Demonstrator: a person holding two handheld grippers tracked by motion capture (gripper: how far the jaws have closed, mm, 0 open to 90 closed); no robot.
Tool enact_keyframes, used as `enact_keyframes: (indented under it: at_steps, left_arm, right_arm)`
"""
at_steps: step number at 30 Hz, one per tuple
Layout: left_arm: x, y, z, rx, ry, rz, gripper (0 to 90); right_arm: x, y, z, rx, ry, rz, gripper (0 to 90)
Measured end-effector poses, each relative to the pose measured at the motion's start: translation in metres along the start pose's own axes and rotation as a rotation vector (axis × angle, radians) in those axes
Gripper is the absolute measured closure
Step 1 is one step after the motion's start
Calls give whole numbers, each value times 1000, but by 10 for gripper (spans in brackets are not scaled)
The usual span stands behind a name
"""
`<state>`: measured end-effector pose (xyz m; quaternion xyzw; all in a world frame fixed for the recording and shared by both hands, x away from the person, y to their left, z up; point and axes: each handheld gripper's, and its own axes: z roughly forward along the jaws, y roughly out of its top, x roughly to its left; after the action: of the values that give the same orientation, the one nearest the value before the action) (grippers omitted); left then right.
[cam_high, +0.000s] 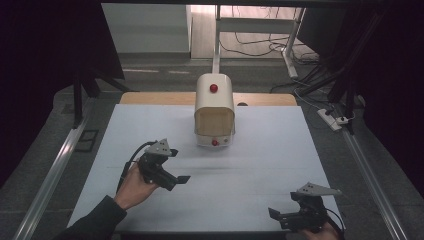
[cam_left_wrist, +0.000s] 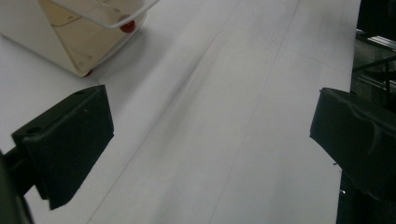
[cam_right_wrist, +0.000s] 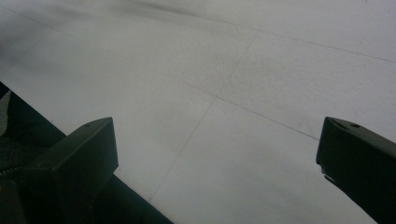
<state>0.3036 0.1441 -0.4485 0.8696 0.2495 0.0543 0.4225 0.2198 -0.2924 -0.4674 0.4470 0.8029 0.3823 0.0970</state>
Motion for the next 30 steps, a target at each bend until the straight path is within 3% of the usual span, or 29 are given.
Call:
enact_keyframes:
  at_steps: [8, 11, 18, 24, 30]
  left_arm:
    - [1, 13, 17, 8, -40, 36, 25]
    - [-1, 18, 21, 15, -30, 54, 79]
    - [2, 26, 28, 41, -22, 87, 353]
    - [6, 34, 32, 36, -27, 102, 582]
    - [10, 46, 37, 43, -14, 113, 771]
  right_arm:
    - [-1, 0, 0, -1, 5, 4, 0]
    - [-1, 0, 0, -1, 7, 4, 0]
    - [-1, 0, 0, 1, 7, 5, 0]
    - [-1, 0, 0, 3, 10, 7, 0]
    - [-1, 0, 0, 4, 12, 9, 0]
